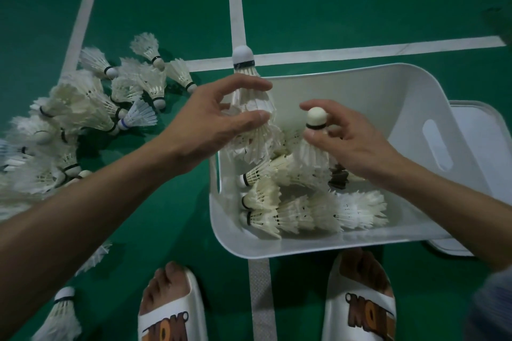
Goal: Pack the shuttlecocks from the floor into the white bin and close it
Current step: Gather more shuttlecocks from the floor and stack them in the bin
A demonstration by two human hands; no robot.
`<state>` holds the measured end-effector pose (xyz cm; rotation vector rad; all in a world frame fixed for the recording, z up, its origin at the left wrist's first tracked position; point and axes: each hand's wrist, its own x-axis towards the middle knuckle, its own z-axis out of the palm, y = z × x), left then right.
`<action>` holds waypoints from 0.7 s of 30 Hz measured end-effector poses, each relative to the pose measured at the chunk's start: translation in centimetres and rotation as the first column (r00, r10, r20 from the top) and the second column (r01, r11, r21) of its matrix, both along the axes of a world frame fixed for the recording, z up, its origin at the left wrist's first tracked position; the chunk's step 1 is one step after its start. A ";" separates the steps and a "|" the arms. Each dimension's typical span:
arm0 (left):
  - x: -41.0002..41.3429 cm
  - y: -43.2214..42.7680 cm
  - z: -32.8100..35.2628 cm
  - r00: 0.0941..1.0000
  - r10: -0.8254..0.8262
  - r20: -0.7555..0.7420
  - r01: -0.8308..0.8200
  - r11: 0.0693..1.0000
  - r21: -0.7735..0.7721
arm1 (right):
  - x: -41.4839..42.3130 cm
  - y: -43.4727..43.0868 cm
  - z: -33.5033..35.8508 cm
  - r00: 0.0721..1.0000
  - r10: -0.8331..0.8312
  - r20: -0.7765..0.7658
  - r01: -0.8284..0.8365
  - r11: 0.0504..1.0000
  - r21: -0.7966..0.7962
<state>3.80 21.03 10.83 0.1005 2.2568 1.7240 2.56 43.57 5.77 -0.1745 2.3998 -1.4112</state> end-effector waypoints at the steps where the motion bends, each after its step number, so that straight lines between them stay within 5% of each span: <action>1: 0.0 0.0 0.0 1.000 -0.001 0.001 0.001 1.000 0.003 | 0.1 -0.3 0.0 0.997 0.076 -0.014 -0.075 0.995 0.070; 5: 0.1 0.1 -0.1 1.000 -0.011 -0.011 0.010 1.000 -0.028 | 0.1 -1.2 -0.5 0.992 0.100 0.080 -0.115 0.970 0.212; 9: 0.1 0.0 0.0 1.000 -0.018 -0.012 0.017 0.999 -0.042 | 0.3 -1.8 -0.9 0.965 0.256 0.062 -0.249 0.808 0.533; 21: -0.1 -0.2 -0.3 1.000 -0.015 -0.022 0.016 1.000 0.009 | 1.2 -4.6 -3.1 0.846 0.524 0.103 -0.440 0.575 0.690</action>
